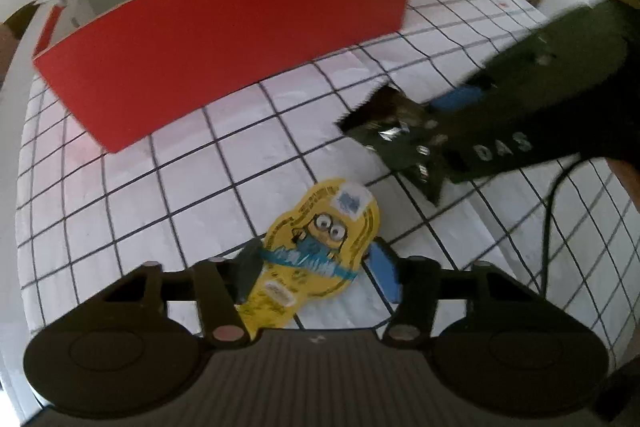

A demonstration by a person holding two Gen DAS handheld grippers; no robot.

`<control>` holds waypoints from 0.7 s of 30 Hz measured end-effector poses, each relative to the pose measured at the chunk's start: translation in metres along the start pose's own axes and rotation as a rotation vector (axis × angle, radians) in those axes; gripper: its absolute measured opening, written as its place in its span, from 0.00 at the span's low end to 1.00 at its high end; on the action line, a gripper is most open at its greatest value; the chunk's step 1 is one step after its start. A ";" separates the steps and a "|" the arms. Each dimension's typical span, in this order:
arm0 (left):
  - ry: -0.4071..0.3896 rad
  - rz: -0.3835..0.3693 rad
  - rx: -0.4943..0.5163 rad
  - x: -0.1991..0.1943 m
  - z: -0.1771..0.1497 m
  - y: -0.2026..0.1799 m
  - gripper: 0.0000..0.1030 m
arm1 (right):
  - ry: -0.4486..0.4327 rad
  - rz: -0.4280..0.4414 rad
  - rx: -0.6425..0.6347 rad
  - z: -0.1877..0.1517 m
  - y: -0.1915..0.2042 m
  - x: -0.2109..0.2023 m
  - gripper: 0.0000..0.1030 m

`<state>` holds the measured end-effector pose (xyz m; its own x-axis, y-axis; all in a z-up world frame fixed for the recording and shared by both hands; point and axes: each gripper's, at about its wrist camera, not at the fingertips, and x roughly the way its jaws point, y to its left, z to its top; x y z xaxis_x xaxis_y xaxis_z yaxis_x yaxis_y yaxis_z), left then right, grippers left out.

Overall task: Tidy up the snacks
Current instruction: 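Grasp the black snack packet with right tool while left tool grasps yellow Minion strip, then carry the black packet and yellow strip over the red box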

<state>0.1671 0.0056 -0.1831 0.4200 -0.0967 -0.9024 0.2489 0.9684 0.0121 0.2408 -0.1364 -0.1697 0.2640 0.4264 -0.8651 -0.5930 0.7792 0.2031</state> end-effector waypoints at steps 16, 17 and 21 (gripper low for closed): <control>0.012 0.068 -0.356 -0.011 -0.002 0.027 0.50 | -0.046 -0.021 0.098 -0.024 0.003 -0.022 0.31; 0.010 0.065 -0.368 -0.013 -0.003 0.026 0.50 | -0.049 -0.021 0.101 -0.025 0.003 -0.024 0.31; -0.015 0.061 -0.408 -0.027 -0.005 0.028 0.50 | -0.069 -0.017 0.114 -0.027 0.006 -0.032 0.31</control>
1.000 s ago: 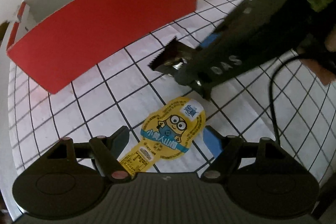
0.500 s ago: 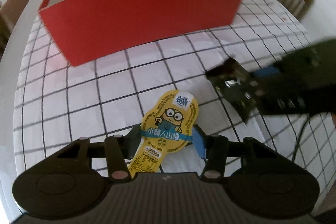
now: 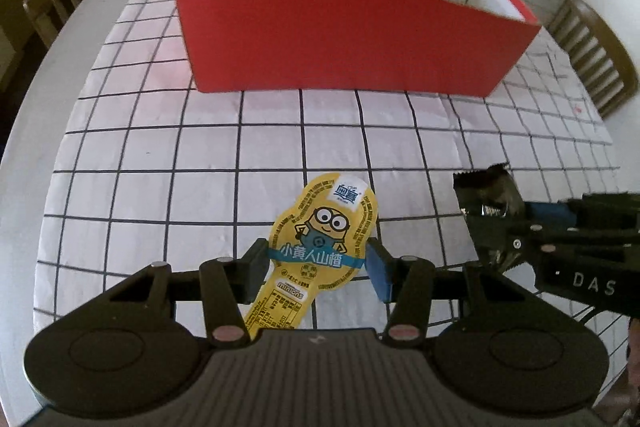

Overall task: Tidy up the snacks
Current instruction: 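Carry the black packet and yellow strip over the red box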

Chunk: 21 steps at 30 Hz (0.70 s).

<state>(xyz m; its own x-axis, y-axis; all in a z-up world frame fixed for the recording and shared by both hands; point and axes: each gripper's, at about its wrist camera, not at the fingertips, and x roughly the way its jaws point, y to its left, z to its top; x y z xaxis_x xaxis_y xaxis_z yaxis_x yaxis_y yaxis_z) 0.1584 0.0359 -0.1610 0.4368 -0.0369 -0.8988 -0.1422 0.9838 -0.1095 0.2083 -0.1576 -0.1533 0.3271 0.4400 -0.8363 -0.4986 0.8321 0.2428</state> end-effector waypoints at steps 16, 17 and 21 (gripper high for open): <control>-0.135 0.024 -0.062 -0.067 0.007 -0.003 0.50 | -0.120 0.031 -0.008 0.015 0.015 -0.049 0.30; -0.145 0.021 -0.063 -0.072 0.009 -0.004 0.50 | -0.130 0.032 -0.011 0.016 0.015 -0.053 0.30; -0.191 0.017 -0.062 -0.086 0.018 -0.005 0.50 | -0.173 0.034 -0.028 0.029 0.019 -0.067 0.30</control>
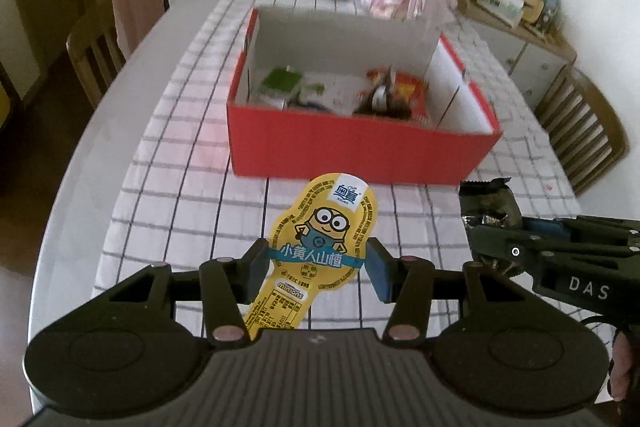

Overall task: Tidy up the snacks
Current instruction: 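Carry the black packet and yellow strip over the red box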

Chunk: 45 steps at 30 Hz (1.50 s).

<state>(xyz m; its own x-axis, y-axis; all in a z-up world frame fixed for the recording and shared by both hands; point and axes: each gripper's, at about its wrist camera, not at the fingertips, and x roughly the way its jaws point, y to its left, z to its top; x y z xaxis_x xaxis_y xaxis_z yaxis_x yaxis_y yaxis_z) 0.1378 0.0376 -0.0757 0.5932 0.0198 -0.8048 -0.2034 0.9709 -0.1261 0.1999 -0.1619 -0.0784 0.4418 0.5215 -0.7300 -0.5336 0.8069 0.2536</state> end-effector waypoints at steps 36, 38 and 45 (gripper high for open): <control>-0.089 0.021 -0.019 0.050 0.150 0.016 0.50 | -0.090 -0.099 -0.042 0.136 -0.038 0.057 0.30; -0.071 0.022 -0.019 0.062 0.153 0.018 0.50 | -0.074 -0.112 -0.035 0.136 -0.041 0.067 0.30; -0.004 0.015 0.001 0.102 0.158 0.018 0.50 | 0.010 -0.136 -0.033 0.129 -0.049 0.102 0.30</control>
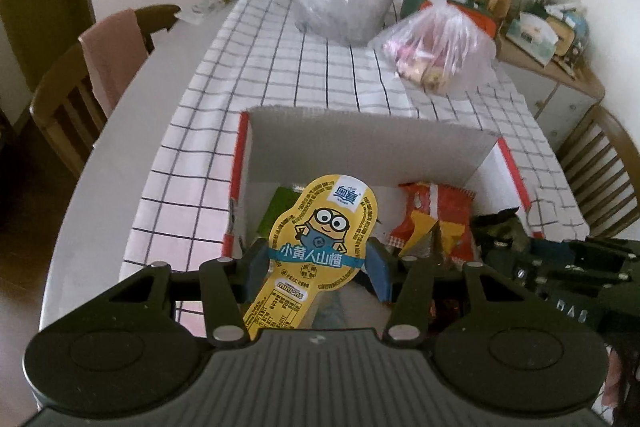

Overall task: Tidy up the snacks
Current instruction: 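Carry the black packet and yellow strip over the red box, then open both tools to drop the packet and strip into the box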

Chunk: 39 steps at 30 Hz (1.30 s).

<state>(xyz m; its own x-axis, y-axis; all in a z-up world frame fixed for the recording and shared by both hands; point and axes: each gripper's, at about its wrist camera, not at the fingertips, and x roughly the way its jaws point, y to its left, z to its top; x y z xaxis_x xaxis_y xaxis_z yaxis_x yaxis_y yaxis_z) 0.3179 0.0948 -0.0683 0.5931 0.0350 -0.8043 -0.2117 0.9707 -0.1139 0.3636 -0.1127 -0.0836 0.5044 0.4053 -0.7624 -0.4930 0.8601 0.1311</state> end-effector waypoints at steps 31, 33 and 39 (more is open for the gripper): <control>0.051 0.023 0.083 0.029 -0.019 -0.014 0.56 | 0.045 0.007 -0.003 -0.015 -0.001 0.015 0.43; 0.038 0.022 0.088 0.021 -0.020 -0.016 0.56 | 0.033 0.013 -0.002 -0.016 0.000 0.009 0.47; -0.023 0.014 0.094 -0.008 -0.025 -0.017 0.61 | -0.015 0.031 0.002 -0.018 0.003 -0.015 0.59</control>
<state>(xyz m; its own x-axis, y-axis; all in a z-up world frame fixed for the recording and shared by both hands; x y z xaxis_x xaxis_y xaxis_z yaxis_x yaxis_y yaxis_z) 0.2977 0.0717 -0.0741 0.6087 0.0530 -0.7916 -0.1472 0.9880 -0.0470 0.3415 -0.1220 -0.0829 0.4990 0.4367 -0.7485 -0.5075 0.8474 0.1561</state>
